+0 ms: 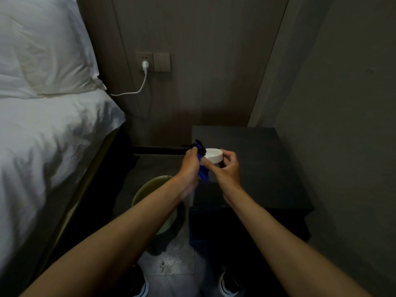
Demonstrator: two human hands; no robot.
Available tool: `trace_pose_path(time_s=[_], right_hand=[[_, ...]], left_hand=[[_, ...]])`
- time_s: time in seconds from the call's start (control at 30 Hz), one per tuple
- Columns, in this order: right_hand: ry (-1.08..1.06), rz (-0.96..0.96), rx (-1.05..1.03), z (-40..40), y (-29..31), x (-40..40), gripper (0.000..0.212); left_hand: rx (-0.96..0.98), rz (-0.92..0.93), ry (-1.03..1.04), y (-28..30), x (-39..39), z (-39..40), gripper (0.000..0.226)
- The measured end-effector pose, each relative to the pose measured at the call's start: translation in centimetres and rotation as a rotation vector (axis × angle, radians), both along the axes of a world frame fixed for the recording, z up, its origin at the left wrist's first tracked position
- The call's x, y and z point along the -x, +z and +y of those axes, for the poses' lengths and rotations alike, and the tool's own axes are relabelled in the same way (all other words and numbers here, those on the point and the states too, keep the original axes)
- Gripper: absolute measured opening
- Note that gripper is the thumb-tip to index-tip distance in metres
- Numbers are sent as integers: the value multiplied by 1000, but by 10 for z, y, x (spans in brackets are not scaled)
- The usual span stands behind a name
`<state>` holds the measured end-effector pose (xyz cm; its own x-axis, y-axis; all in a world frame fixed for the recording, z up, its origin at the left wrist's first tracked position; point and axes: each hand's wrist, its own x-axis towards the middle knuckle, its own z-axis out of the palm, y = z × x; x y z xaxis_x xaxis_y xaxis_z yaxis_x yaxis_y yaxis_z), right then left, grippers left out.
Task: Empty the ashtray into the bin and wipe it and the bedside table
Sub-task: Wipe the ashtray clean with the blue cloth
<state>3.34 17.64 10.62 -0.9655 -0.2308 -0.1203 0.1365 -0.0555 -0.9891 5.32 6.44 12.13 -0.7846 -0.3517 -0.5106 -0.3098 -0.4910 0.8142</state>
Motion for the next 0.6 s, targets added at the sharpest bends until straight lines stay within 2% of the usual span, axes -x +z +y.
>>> trace_pose_path(time_s=[0.2,0.37,0.47,0.6], right_hand=[[246,-60,66,12,6,6,65],[435,-29,-77,20,12,10,38],[520,-41,-181,22,11,11,51],[368,80,-312,18,9,8,64]], left_hand=[[-90,57,-122,1,-11,-25,38],[-245,3,-161,9,-15,-35,39],[-282,-53,-153,4,-18,-39,43],[-251,-35,-83,1,-17,-37,37]])
